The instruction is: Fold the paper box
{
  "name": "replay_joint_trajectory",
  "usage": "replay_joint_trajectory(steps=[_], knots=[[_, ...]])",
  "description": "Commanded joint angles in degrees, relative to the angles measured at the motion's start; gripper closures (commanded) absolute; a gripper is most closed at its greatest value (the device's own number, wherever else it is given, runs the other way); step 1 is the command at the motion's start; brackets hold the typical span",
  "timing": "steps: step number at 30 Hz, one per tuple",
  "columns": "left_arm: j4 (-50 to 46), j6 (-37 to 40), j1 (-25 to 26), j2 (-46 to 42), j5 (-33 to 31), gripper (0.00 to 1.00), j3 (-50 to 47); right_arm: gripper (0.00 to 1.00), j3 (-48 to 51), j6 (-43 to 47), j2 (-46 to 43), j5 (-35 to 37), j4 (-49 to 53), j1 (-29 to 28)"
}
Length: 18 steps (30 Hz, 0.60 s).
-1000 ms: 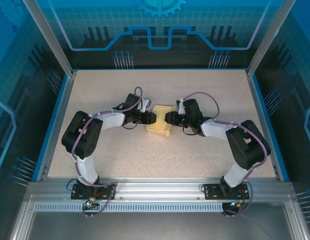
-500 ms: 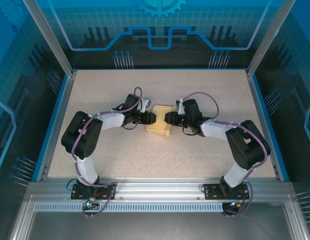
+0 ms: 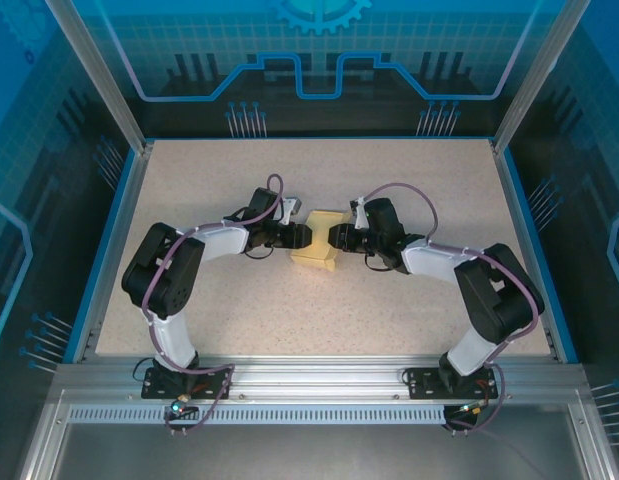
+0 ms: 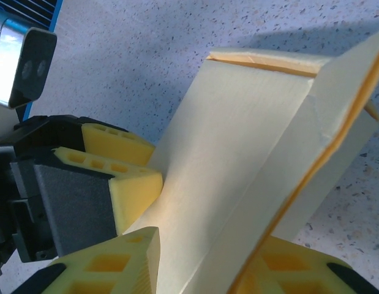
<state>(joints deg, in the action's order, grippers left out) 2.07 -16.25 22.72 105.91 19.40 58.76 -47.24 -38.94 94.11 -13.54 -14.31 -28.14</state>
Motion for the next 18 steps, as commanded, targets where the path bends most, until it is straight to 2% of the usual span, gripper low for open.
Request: replay_joint_trajectory(steps=[1, 18], knots=[[-3.76, -0.01, 0.79, 0.36, 0.2, 0.52, -1.81, 0.65, -2.46, 1.63, -2.35, -2.2, -1.47, -1.87], [-4.14, 0.21, 1.27, -0.33, 0.55, 0.46, -1.12, 0.65, -2.83, 2.38, -3.49, -1.51, 0.0, -2.88]])
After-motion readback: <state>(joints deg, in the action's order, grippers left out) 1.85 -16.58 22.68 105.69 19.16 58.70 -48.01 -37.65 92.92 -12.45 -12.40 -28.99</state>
